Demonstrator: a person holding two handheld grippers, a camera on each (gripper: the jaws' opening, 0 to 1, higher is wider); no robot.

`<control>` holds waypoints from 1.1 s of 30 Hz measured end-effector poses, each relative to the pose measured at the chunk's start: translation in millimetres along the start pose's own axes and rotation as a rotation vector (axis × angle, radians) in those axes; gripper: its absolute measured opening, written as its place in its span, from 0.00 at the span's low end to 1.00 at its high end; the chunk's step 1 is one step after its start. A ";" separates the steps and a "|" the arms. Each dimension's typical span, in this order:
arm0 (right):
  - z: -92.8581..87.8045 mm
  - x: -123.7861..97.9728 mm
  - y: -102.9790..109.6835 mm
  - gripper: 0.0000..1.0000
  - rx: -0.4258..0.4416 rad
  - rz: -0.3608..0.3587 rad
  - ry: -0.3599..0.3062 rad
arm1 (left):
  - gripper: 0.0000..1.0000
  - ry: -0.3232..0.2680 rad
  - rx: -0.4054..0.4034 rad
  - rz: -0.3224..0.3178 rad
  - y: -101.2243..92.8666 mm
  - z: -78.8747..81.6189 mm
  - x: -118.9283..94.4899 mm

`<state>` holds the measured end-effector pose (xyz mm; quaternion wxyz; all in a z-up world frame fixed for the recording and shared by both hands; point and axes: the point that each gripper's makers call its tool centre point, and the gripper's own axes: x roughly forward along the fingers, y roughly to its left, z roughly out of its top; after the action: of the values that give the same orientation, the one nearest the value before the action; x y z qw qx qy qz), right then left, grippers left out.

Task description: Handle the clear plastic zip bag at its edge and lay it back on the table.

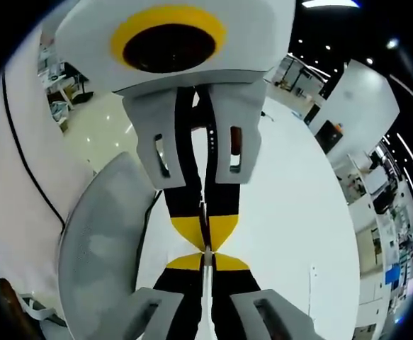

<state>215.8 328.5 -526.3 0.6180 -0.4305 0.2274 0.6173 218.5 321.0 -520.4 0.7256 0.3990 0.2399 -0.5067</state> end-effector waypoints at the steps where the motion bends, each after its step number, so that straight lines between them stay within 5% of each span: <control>1: -0.6 0.1 -0.2 0.00 -0.002 -0.001 0.002 | 0.00 0.001 0.000 0.000 0.2 -0.6 0.2; 33: -26.1 -6.2 0.7 0.00 0.023 -0.001 0.037 | 0.00 0.017 -0.015 -0.003 1.9 -14.3 1.9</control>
<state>220.8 303.7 -535.2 0.6190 -0.4347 0.2458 0.6062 221.8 332.0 -529.3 0.7257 0.3975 0.2506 -0.5025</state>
